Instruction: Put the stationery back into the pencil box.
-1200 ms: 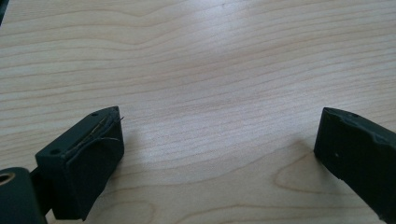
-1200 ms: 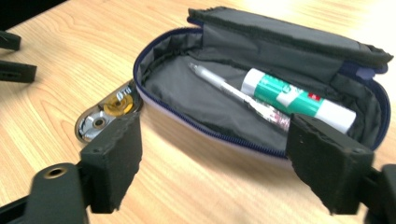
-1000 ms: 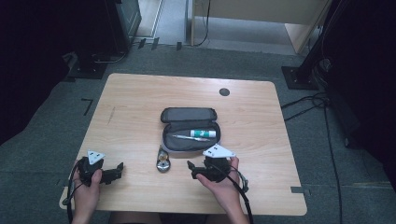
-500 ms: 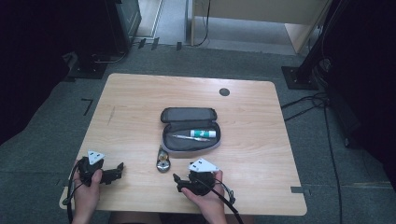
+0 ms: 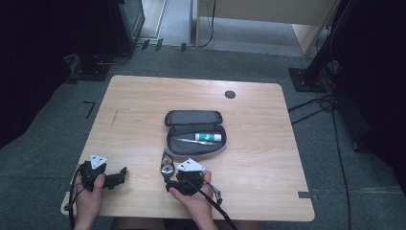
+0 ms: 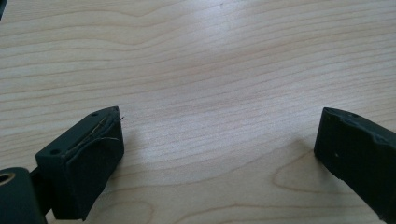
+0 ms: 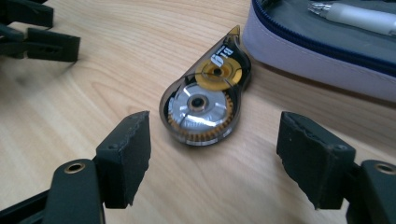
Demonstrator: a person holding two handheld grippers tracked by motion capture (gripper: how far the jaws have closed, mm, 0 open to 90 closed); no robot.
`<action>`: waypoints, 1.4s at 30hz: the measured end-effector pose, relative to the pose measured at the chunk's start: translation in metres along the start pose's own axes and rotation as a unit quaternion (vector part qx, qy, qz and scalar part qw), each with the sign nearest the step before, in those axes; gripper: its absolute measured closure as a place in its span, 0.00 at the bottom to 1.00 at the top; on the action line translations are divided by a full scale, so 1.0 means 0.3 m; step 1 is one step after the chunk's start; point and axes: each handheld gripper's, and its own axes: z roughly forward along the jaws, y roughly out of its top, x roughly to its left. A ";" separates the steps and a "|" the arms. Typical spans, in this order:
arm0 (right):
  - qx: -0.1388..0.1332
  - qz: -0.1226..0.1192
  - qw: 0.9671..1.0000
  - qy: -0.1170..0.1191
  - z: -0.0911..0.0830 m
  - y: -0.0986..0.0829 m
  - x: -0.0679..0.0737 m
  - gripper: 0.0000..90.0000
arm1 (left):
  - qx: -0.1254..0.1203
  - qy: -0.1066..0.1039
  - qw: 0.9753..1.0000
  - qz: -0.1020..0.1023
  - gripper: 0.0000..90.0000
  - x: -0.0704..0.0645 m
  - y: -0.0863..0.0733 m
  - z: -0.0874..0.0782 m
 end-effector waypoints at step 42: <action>0.038 -0.122 0.992 -0.003 -0.091 -0.054 -0.114 0.46 | 0.000 -0.001 1.000 0.003 0.02 -0.001 0.000 0.000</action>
